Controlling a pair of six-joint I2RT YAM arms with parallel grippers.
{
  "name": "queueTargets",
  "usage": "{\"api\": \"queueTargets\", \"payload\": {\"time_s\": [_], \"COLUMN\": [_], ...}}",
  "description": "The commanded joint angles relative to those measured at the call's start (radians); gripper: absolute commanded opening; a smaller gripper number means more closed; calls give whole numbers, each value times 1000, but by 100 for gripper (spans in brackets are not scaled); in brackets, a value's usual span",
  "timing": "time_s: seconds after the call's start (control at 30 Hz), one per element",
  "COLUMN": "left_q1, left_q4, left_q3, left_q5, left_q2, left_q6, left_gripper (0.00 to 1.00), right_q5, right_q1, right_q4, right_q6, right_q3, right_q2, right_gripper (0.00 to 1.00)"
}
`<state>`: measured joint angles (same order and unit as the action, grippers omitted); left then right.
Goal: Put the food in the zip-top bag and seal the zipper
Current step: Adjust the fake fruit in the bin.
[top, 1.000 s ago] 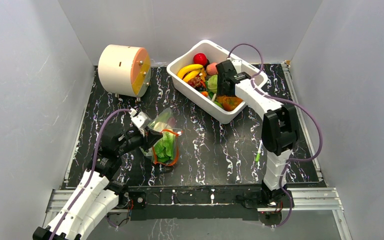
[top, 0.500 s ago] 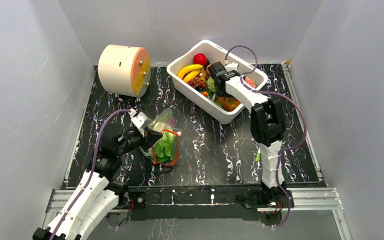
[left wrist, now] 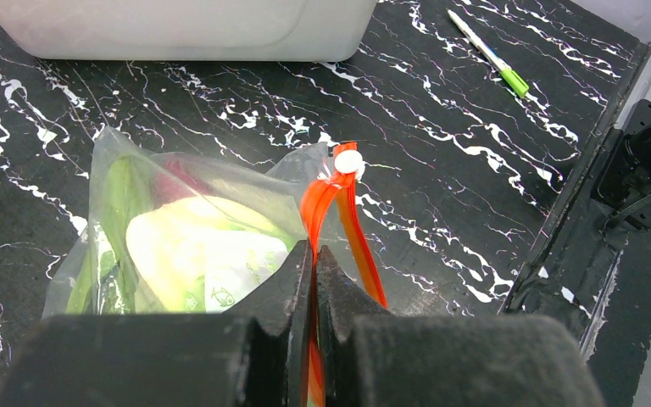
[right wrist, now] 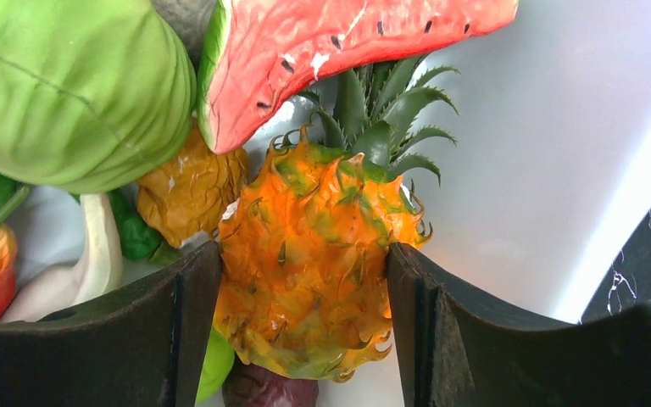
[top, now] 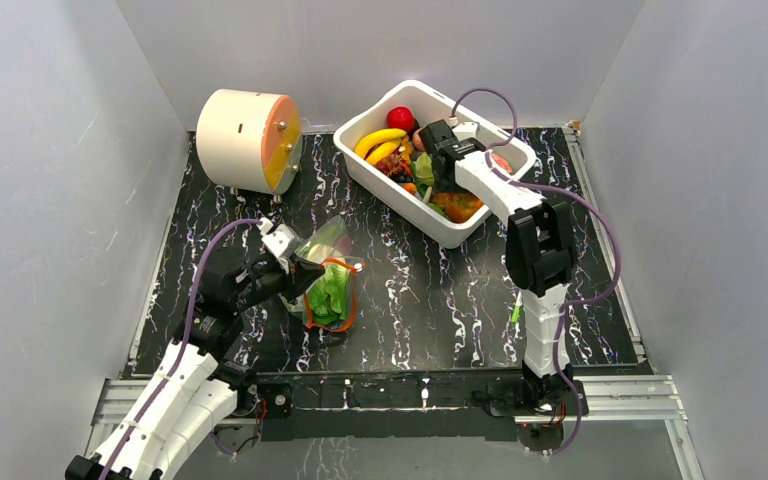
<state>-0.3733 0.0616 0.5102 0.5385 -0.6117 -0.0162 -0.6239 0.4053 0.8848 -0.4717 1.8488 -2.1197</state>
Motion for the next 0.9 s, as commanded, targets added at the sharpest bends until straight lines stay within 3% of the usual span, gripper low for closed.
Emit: {"api": "queueTargets", "payload": {"time_s": [0.0,0.37,0.87], "left_q1": [-1,-3,-2], "left_q4": [-23,-49,-143], "left_q3": [5,-8,-3], "left_q5": [4,2,25], "left_q2": [15,9,-1], "left_q6": [-15,22,192], "left_gripper": [0,0,0], "right_q5": [29,109,307], "right_q1": [1,1,-8], "right_q4": [-96,-214,-409], "right_q6": [13,78,152], "right_q3": [-33,-116,-274], "right_q2": [151,291,473], "right_gripper": [39,37,35]}}
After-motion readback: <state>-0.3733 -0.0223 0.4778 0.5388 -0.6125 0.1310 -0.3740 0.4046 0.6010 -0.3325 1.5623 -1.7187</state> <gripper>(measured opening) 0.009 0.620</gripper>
